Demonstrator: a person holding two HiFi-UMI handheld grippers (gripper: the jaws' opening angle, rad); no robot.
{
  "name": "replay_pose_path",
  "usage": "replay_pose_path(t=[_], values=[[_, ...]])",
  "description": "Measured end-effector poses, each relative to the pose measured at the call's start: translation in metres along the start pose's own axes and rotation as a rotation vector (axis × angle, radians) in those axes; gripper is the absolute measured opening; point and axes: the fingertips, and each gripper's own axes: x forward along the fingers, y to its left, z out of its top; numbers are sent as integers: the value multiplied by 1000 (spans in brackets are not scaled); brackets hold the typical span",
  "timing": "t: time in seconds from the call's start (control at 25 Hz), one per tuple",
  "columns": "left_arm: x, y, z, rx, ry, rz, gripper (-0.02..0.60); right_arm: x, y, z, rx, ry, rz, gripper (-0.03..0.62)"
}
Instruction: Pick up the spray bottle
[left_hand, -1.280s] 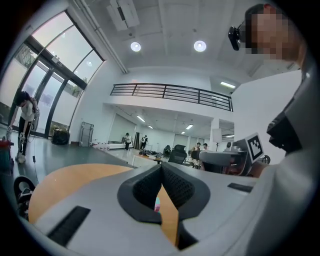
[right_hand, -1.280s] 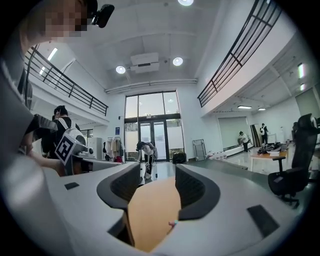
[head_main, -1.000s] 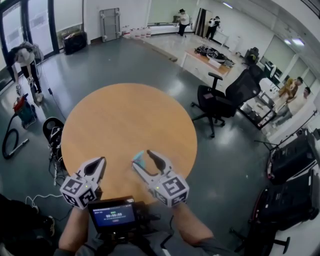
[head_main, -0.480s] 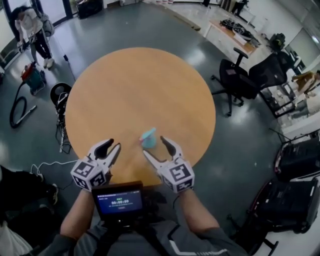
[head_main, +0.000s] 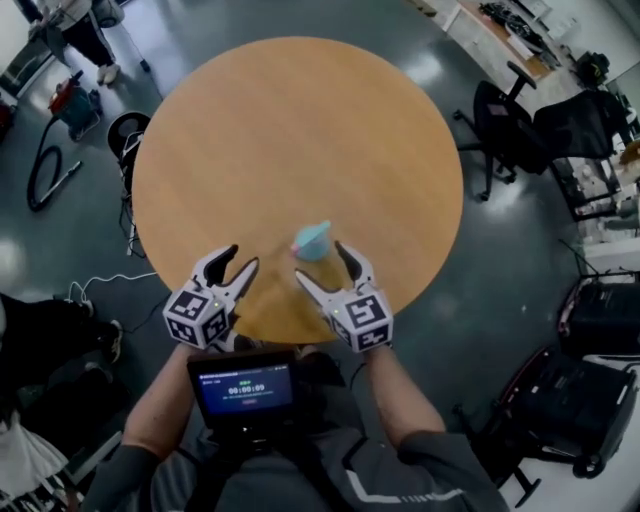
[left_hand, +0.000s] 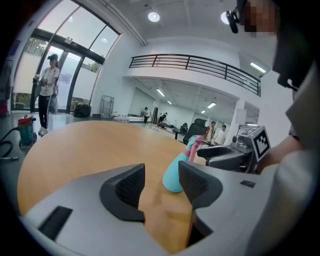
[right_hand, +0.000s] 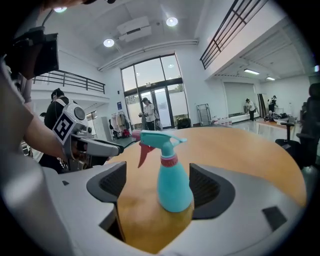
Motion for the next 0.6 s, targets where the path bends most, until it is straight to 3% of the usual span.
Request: replay_pose_path(t=[0.16, 0.32, 0.6], values=[[9, 19, -12, -19, 17, 56, 218, 11, -15, -19, 27, 19, -19, 400], [18, 28, -29, -8, 63, 68, 218, 21, -29, -39, 39, 53, -58, 405], [28, 37, -57, -39, 123, 80, 218, 45, -29, -49, 8, 55, -38, 420]])
